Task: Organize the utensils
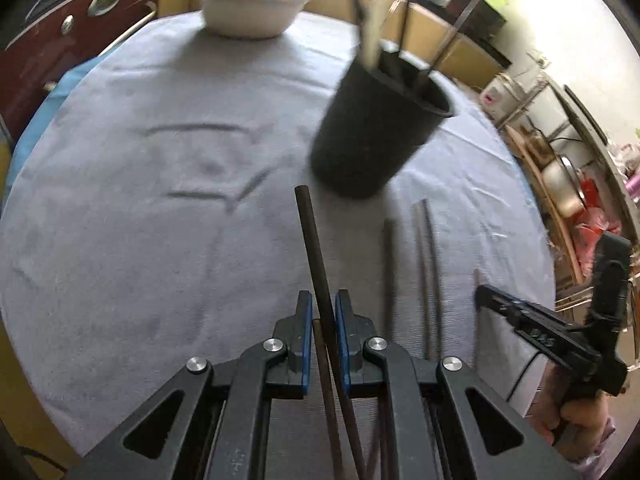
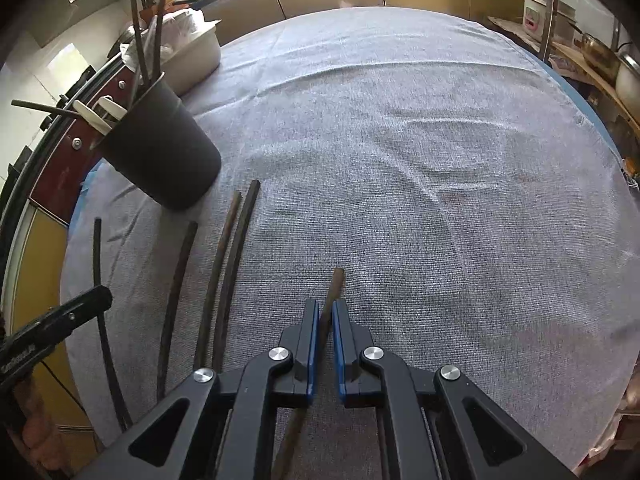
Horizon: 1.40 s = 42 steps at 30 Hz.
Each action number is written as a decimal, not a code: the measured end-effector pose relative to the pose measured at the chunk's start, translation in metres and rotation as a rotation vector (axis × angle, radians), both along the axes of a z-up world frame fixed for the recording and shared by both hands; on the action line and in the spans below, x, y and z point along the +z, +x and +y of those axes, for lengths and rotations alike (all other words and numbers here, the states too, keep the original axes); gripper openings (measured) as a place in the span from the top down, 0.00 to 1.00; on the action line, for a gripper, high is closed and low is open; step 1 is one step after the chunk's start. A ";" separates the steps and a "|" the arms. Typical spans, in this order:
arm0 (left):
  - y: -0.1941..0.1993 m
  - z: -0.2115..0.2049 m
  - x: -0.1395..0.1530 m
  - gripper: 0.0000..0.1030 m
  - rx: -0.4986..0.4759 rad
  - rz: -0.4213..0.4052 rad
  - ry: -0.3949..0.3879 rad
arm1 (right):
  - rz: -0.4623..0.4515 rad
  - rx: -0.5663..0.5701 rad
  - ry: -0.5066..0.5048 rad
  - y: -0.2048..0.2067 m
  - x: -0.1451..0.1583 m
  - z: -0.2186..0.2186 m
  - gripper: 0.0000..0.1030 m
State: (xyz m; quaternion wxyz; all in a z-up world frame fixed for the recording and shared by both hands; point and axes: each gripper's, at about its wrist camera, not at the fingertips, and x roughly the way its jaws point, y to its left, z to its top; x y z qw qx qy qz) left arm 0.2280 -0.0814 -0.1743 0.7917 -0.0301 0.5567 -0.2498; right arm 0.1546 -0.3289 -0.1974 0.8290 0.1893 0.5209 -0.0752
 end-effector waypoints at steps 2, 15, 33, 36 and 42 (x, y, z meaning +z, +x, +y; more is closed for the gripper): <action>0.005 0.006 -0.009 0.88 0.020 0.032 0.014 | 0.002 0.000 -0.006 -0.001 0.000 0.001 0.92; 0.043 0.009 -0.013 0.86 0.047 0.072 0.049 | 0.009 -0.001 -0.027 0.001 0.001 0.005 0.92; 0.040 -0.014 0.016 0.94 0.036 -0.038 0.066 | -0.054 0.041 -0.026 0.007 0.014 0.013 0.93; 0.025 -0.009 0.049 0.94 0.026 -0.111 0.011 | -0.138 0.056 -0.028 0.002 0.032 0.014 0.93; -0.003 -0.010 0.123 0.94 0.005 -0.283 -0.090 | -0.330 0.085 -0.048 -0.010 0.081 0.018 0.94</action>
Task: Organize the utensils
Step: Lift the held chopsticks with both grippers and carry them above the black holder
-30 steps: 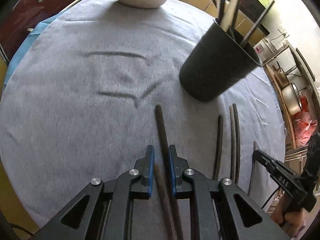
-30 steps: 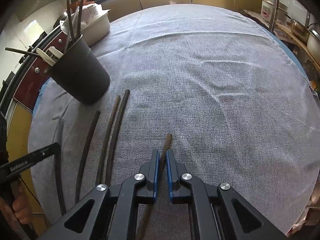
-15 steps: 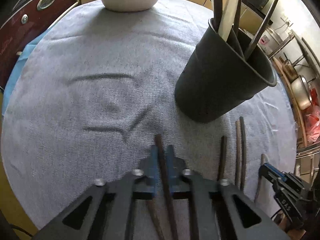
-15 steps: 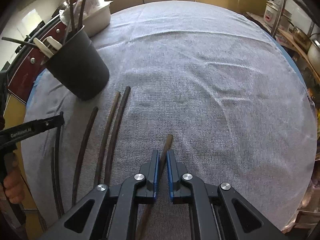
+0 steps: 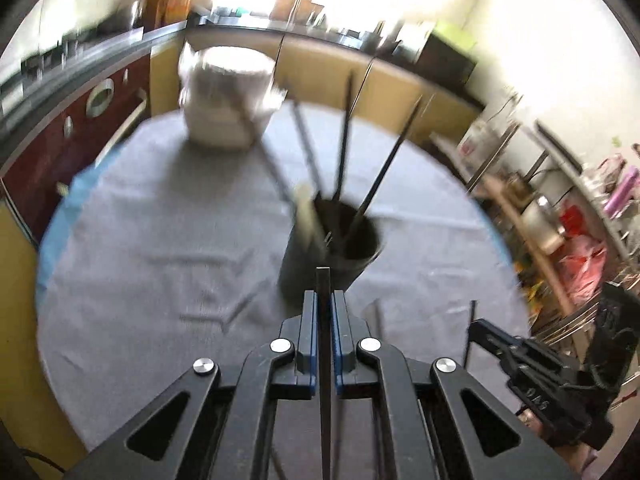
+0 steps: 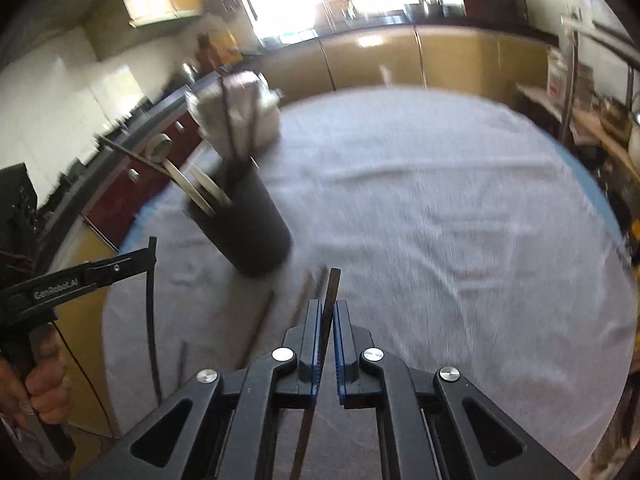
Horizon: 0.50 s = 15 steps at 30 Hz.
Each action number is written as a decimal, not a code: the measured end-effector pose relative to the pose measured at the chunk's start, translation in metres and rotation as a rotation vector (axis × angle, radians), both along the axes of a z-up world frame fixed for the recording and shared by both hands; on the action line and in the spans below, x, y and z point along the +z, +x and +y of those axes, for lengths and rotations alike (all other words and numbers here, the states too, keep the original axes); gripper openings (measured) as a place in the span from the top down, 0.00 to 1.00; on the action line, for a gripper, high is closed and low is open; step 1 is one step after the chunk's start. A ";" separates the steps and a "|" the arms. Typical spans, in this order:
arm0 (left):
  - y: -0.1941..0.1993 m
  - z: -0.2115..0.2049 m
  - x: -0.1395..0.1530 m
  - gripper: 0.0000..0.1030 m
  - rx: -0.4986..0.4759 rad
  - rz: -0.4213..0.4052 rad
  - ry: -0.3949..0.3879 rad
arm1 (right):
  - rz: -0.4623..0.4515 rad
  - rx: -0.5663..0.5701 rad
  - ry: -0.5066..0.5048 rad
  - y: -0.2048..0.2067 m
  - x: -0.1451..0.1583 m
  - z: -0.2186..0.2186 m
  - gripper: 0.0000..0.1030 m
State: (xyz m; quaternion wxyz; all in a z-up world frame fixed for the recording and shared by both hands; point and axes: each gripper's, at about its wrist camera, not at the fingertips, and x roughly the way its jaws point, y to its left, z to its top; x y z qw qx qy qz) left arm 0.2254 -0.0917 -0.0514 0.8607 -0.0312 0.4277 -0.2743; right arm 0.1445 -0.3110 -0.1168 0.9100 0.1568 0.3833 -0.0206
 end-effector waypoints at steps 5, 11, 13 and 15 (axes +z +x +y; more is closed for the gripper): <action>-0.008 0.002 0.040 0.94 -0.002 -0.101 -0.058 | -0.165 0.017 -0.047 -0.008 0.046 0.013 0.95; -0.010 -0.003 0.061 0.94 -0.013 -0.159 -0.096 | -0.300 0.006 -0.053 -0.011 0.087 0.023 0.95; -0.009 -0.006 0.063 0.94 -0.012 -0.170 -0.097 | -0.328 0.001 -0.049 -0.008 0.096 0.024 0.97; -0.007 -0.007 0.066 0.94 -0.010 -0.175 -0.105 | -0.357 -0.012 -0.040 -0.006 0.105 0.024 0.97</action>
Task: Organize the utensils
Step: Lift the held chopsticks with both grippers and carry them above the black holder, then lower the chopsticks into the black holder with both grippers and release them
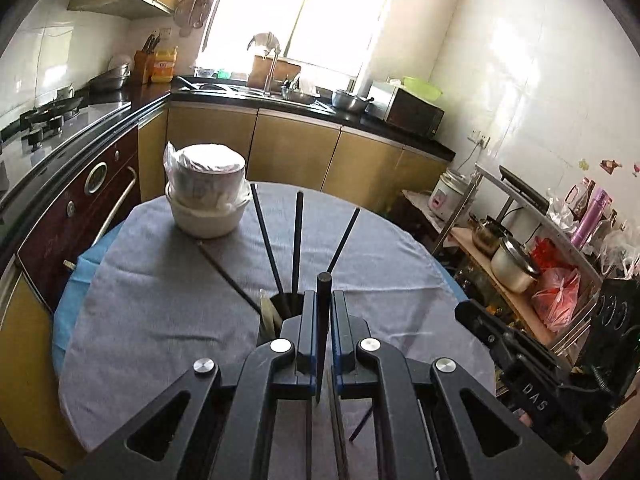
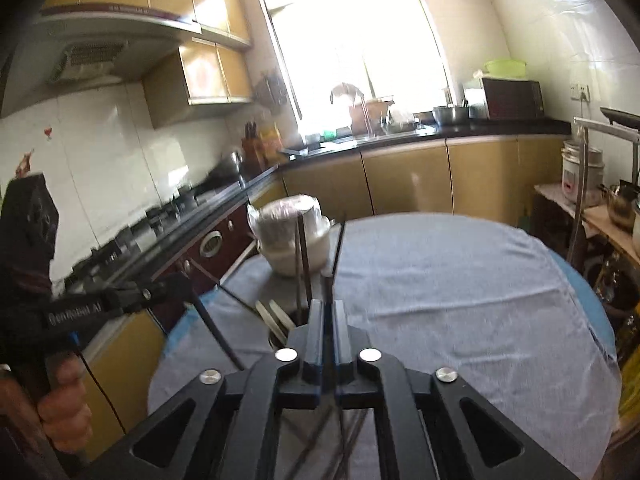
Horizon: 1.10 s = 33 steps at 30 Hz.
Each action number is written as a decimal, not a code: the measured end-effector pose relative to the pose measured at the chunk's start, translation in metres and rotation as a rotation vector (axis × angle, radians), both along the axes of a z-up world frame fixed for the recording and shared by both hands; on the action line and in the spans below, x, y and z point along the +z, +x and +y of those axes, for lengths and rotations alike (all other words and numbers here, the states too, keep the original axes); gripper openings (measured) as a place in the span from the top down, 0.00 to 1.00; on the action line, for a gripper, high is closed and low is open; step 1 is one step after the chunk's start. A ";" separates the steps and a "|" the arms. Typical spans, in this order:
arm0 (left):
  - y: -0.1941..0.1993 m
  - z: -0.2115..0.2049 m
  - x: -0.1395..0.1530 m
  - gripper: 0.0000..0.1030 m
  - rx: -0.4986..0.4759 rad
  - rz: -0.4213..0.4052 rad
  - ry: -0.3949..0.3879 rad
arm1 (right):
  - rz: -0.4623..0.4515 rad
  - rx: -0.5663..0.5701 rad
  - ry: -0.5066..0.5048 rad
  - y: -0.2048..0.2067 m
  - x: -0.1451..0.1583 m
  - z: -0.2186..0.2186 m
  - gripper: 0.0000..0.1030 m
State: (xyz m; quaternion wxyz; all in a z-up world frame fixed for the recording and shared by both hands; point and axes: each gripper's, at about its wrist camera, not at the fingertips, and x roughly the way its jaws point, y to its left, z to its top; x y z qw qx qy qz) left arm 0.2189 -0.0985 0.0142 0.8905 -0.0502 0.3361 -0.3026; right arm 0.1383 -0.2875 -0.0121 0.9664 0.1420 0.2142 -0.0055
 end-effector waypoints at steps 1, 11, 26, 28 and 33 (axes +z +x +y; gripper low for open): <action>0.002 -0.001 0.002 0.94 -0.001 -0.002 -0.002 | -0.013 -0.001 0.008 0.003 0.005 0.000 0.97; 0.003 -0.006 0.000 0.94 -0.019 0.004 0.016 | 0.075 -0.009 0.014 0.029 -0.005 -0.007 0.97; -0.004 0.013 -0.012 0.94 -0.037 0.034 0.019 | 0.554 -0.041 0.189 0.166 -0.159 -0.070 0.70; -0.004 0.013 -0.012 0.94 -0.038 0.032 0.016 | 0.585 -0.064 0.172 0.180 -0.173 -0.068 0.70; -0.003 0.013 -0.015 0.94 -0.043 0.037 0.001 | 0.608 -0.136 0.095 0.190 -0.183 -0.062 0.78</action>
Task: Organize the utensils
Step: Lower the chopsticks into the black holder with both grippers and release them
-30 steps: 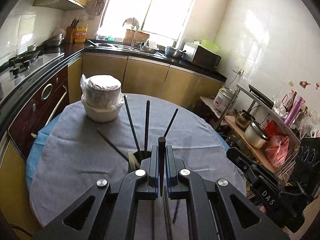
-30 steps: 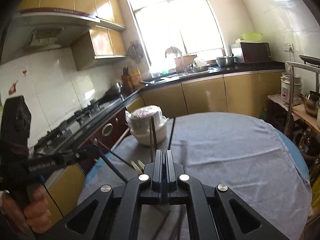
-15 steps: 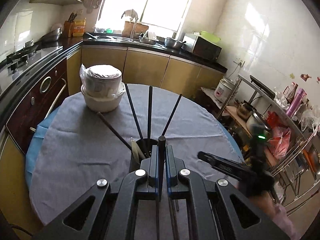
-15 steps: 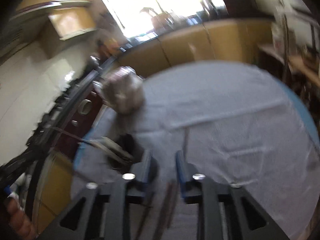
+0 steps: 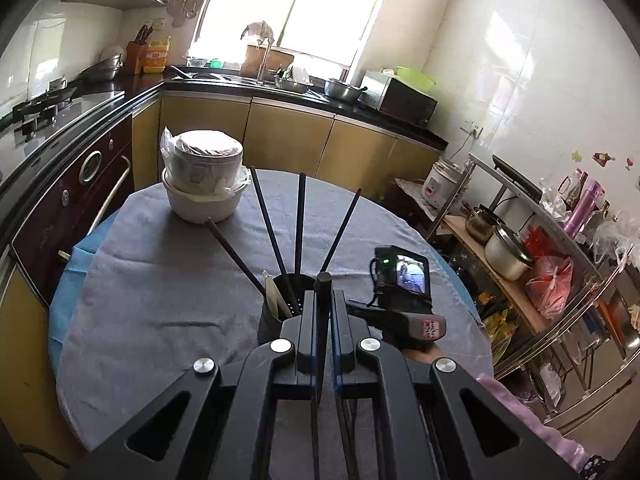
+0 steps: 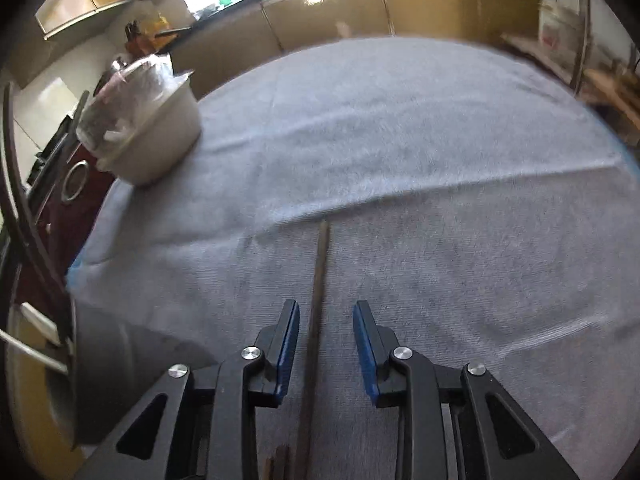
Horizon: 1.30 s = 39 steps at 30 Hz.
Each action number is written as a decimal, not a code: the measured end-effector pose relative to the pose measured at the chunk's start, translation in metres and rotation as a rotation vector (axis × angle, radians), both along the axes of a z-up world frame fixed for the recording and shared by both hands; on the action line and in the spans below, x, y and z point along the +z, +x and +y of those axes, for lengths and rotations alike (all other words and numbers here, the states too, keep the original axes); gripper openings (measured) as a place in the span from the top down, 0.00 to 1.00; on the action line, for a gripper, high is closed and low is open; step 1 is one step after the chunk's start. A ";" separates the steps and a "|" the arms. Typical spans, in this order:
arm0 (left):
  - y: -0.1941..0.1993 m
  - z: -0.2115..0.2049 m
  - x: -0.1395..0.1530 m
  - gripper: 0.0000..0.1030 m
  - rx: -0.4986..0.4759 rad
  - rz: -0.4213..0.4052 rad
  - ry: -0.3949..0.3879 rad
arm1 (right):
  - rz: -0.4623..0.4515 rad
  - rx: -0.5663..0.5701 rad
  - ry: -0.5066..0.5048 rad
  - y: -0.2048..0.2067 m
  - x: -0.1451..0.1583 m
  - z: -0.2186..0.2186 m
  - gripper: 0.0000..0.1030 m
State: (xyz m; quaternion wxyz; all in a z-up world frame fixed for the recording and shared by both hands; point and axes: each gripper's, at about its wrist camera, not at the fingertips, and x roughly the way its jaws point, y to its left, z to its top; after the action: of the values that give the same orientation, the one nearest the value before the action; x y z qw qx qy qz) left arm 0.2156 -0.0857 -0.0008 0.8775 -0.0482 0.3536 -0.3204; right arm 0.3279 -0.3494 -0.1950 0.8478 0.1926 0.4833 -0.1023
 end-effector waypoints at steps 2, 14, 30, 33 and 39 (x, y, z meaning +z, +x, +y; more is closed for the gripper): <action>0.001 0.000 -0.002 0.94 0.000 0.008 -0.008 | 0.012 0.018 -0.037 0.001 0.000 0.004 0.92; -0.009 0.005 0.010 0.94 0.028 -0.012 -0.013 | -0.178 -0.039 0.076 -0.068 0.049 -0.023 0.95; -0.009 0.010 0.078 0.94 0.066 -0.160 -0.032 | -0.750 0.014 0.038 -0.159 0.216 0.017 0.97; -0.001 0.008 0.089 0.94 0.069 -0.175 -0.040 | -0.765 0.044 -0.003 -0.155 0.232 0.034 0.97; 0.018 0.004 0.104 0.94 0.085 -0.184 -0.067 | -0.742 0.092 -0.051 -0.143 0.236 0.055 0.98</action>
State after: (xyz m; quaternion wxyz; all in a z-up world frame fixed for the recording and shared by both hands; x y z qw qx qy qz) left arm 0.2334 -0.0813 0.1029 0.9169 -0.0628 0.2584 -0.2976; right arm 0.1847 -0.2947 0.0411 0.9735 0.1734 0.1488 0.0005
